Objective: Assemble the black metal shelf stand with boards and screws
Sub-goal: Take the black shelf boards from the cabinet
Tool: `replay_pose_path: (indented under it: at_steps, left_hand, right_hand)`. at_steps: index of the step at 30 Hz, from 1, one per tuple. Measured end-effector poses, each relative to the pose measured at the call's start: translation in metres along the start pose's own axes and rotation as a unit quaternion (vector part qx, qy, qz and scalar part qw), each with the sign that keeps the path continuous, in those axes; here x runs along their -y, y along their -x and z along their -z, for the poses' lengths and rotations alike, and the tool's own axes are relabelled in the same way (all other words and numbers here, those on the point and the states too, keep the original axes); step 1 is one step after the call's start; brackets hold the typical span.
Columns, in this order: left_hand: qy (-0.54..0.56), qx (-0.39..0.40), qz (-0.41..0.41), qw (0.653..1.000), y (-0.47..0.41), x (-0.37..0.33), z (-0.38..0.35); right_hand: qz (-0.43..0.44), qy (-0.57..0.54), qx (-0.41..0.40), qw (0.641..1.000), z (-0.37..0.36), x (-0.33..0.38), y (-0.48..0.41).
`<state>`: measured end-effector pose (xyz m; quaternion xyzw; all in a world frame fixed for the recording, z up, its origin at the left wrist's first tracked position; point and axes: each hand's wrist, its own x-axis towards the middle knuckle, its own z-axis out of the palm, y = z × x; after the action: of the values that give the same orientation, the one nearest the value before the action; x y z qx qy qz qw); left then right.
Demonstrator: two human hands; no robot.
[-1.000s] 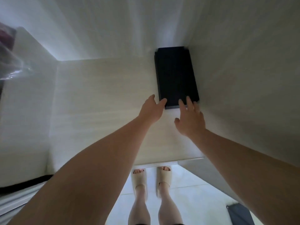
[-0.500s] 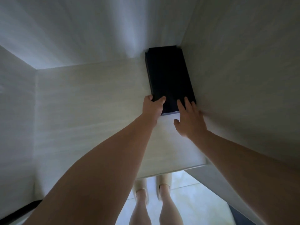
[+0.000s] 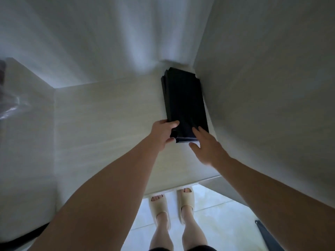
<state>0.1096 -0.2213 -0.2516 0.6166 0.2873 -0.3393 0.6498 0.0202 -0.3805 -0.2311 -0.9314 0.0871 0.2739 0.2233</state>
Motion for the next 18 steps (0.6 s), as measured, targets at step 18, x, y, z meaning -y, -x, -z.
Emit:
replay_pose_path:
  at_steps: [18]
  left_hand:
    - [0.062,0.051,0.050,0.995,0.206,0.170,0.079]
  right_hand:
    - [-0.147,-0.444,-0.004,0.884,-0.051,-0.012,0.190]
